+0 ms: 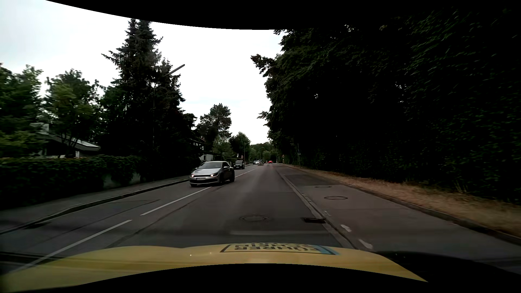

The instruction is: Follow the waypoints while adhering to traffic rules and regulations

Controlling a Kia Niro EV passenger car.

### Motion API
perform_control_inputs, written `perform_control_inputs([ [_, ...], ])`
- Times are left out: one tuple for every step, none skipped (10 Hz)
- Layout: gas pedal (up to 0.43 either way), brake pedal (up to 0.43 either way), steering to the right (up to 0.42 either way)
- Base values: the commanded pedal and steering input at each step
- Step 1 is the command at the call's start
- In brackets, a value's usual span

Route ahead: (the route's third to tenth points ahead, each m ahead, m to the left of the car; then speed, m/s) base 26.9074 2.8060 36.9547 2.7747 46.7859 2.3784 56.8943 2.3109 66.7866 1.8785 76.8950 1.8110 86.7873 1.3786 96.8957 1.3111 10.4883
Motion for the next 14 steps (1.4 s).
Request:
perform_control_inputs([
  [0.11, 0.0, -0.001],
  [0.098, 0.0, 0.0],
  [0.098, 0.0, 0.0],
  [0.067, 0.0, 0.002],
  [0.047, 0.0, 0.002],
  [0.047, 0.0, 0.003],
  [0.047, 0.0, 0.002],
  [0.047, 0.0, 0.002],
  [0.047, 0.0, 0.001],
  [0.047, 0.0, -0.002],
  [0.047, 0.0, -0.002],
  [0.059, 0.0, -0.002],
  [0.059, 0.0, -0.002],
  [0.059, 0.0, -0.001],
])
